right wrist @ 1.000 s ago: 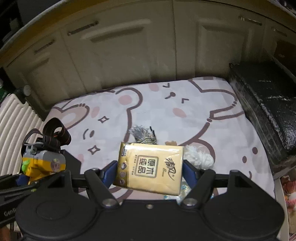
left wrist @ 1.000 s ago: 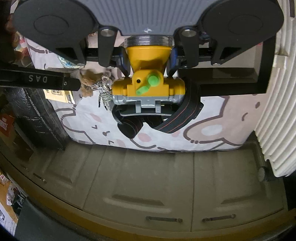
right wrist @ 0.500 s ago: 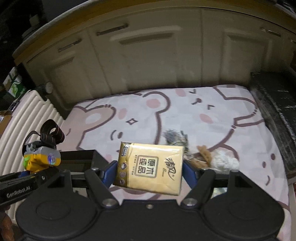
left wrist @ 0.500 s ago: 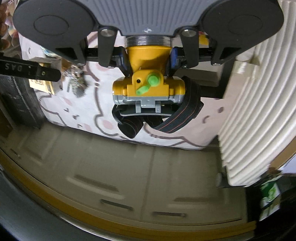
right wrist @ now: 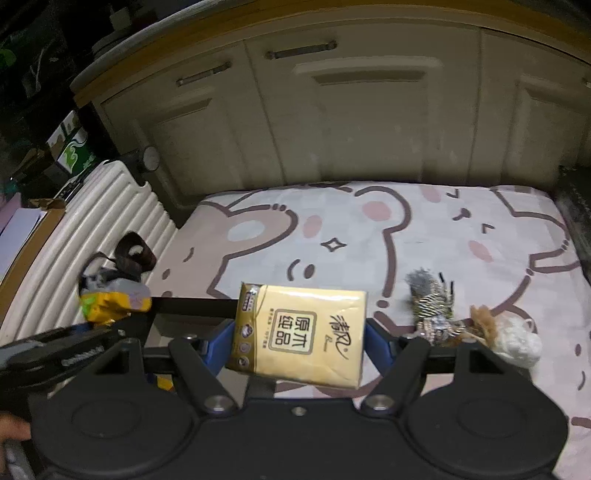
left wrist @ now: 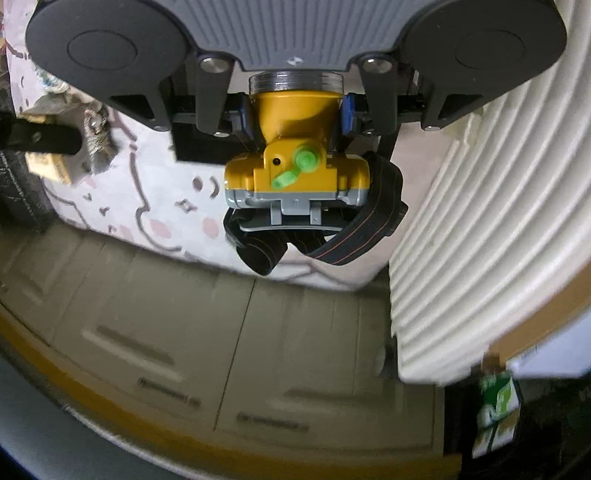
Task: Organize objects
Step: 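Carry the headlamp with the left tool over the black box while the right tool follows with the packet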
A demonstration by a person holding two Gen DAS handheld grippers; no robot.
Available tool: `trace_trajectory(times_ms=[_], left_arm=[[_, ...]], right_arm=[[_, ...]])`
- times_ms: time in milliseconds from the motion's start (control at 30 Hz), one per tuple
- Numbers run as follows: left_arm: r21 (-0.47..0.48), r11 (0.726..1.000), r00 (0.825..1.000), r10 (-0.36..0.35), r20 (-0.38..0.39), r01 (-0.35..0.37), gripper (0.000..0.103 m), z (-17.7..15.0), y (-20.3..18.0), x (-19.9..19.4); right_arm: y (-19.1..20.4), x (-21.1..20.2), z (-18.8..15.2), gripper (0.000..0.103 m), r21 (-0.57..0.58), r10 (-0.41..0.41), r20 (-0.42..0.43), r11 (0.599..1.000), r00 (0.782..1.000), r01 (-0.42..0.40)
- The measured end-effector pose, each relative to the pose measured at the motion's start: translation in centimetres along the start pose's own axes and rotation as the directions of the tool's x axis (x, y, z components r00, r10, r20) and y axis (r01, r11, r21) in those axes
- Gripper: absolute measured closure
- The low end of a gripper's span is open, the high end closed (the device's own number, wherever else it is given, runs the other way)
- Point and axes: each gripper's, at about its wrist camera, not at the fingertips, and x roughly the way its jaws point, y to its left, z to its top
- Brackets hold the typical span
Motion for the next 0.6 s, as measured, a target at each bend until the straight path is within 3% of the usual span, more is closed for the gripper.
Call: trace_trajectory(times_ms=[133, 367, 600], left_arm=[[0.013, 1.0, 0.995, 0.008, -0.1, -0.007, 0.059, -0.7, 0.3, 1.9], [0.027, 0.999, 0.964, 0.032, -0.263, -0.026, 0.059, -1.4, 0.6, 3.7], [0.025, 0.999, 0.94, 0.036, -0.338, -0.029, 0.059, -1.9, 1.2, 4.3]], right_arm=[[0.4, 0.8, 0.1, 0.028, -0.007, 0.007, -0.013, 1.0, 1.0, -0.007], [0.7, 2.2, 0.4, 0.028, -0.006, 0.021, -0.035, 1.0, 0.999, -0.021], [1.1, 3.4, 0.6, 0.028, -0.011, 0.032, -0.052, 0.999, 0.998, -0.033]])
